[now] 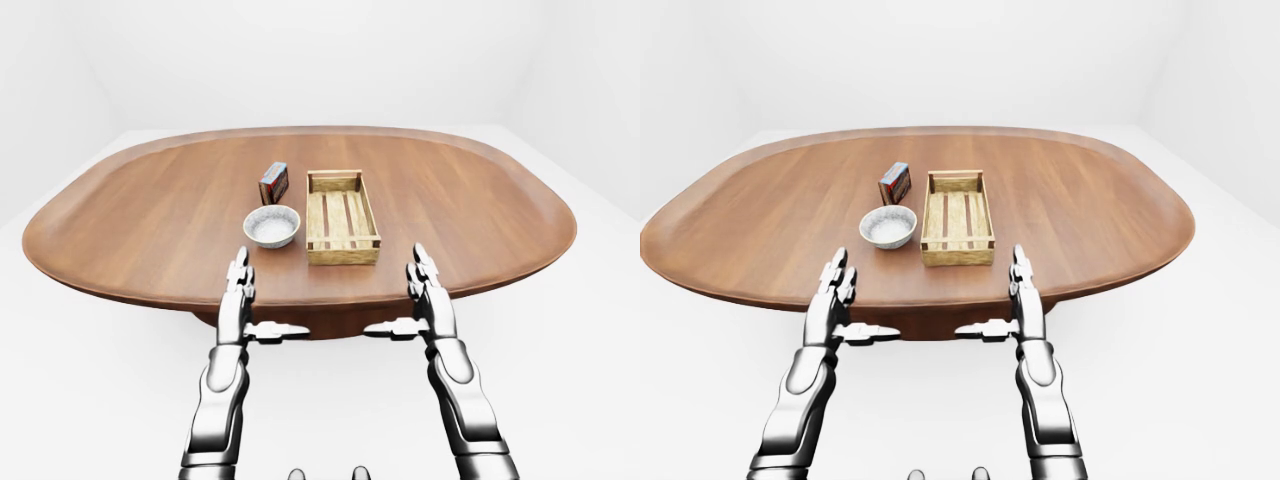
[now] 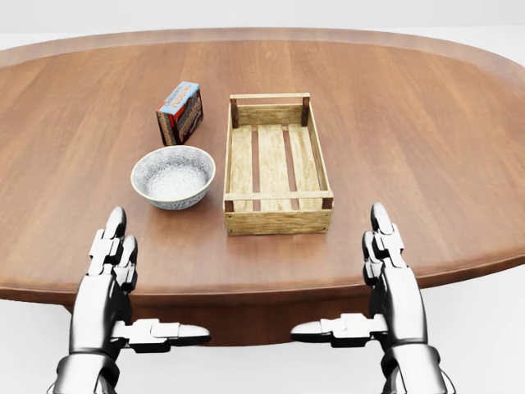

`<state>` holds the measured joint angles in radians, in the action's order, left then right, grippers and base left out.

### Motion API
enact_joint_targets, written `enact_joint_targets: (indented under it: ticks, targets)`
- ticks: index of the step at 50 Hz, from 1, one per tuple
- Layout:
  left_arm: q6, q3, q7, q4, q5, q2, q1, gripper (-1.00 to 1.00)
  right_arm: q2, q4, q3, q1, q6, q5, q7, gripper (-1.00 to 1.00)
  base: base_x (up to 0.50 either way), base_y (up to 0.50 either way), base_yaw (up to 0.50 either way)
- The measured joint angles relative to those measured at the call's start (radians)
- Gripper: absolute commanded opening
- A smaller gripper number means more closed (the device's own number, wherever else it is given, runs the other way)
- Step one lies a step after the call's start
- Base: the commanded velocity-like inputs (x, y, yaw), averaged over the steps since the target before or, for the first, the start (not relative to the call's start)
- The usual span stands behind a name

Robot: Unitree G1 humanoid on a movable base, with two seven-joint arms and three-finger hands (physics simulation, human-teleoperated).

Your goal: Pick up the bowl on the left and put it in the tray.

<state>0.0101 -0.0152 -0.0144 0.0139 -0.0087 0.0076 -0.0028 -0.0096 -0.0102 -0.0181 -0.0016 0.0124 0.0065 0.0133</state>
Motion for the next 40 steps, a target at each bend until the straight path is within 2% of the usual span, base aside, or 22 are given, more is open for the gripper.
enact_joint_targets:
  ticks: [17,26,29,40]
  targets:
    - [0.04,-0.024,-0.016,0.056,-0.016,0.011,-0.008,1.0,-0.014,-0.039,-0.026,-0.005,0.043,0.002,0.019,1.0,0.0,0.0,0.0]
    - [0.077,-0.048,-0.012,0.102,-0.035,0.021,-0.024,1.0,-0.016,-0.066,-0.03,-0.003,0.066,-0.001,0.024,1.0,0.0,0.0,0.0]
    - [0.077,-0.062,-0.008,0.125,-0.045,0.027,-0.033,1.0,-0.017,-0.079,-0.032,-0.002,0.075,-0.002,0.025,1.0,0.0,0.0,0.0]
    - [0.077,-0.126,0.006,0.18,-0.091,0.059,-0.069,1.0,-0.019,-0.161,-0.032,0.005,0.075,-0.014,0.031,1.0,0.0,0.0,0.0]
